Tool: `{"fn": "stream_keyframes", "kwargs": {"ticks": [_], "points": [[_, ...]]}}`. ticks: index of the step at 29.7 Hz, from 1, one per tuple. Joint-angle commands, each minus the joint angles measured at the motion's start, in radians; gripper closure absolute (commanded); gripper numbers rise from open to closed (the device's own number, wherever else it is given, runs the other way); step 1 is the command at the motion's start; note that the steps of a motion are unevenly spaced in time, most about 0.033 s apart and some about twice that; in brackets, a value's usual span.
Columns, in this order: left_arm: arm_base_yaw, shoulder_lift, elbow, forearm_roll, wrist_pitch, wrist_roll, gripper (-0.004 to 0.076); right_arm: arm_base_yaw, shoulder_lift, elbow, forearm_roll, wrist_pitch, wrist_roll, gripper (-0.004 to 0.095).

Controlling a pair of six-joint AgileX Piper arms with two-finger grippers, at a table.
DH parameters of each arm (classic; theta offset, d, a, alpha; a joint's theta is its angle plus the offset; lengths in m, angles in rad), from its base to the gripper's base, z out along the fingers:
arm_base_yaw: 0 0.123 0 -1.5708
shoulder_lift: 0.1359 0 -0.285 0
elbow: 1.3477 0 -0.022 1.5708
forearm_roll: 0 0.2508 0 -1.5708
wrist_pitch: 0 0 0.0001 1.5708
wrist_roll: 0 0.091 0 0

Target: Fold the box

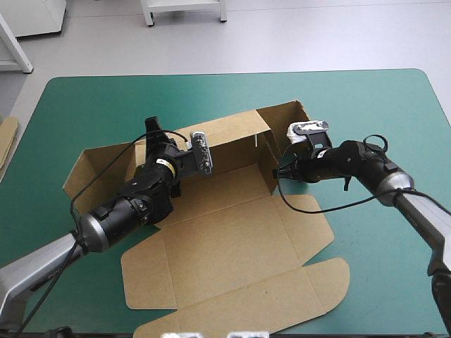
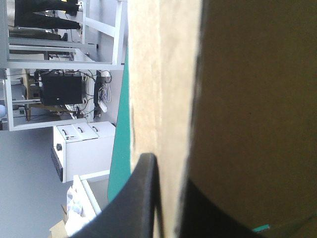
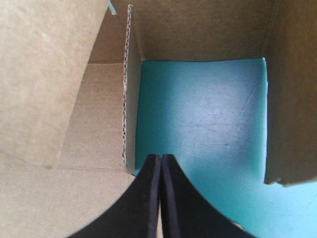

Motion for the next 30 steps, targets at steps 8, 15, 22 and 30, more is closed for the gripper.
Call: {"fn": "stream_keyframes", "kwargs": {"ticks": [8,15,22,30], "points": [[-0.002,-0.002,0.016,-0.156,0.067,-0.036,0.0733,-0.005,-0.037,-0.032,0.016,-0.03,-0.003,0.0925],[-0.002,-0.002,0.016,-0.18,0.069,-0.036,0.0733,-0.005,-0.037,-0.032,0.016,-0.028,-0.003,0.0925],[-0.002,-0.002,0.018,-0.194,0.069,-0.032,0.0733,-0.005,-0.037,-0.132,0.014,0.053,-0.007,0.0925],[-0.002,0.0,0.032,-0.194,0.06,-0.034,0.0733,-0.006,-0.037,-0.396,-0.049,0.165,0.057,0.0925]]}}
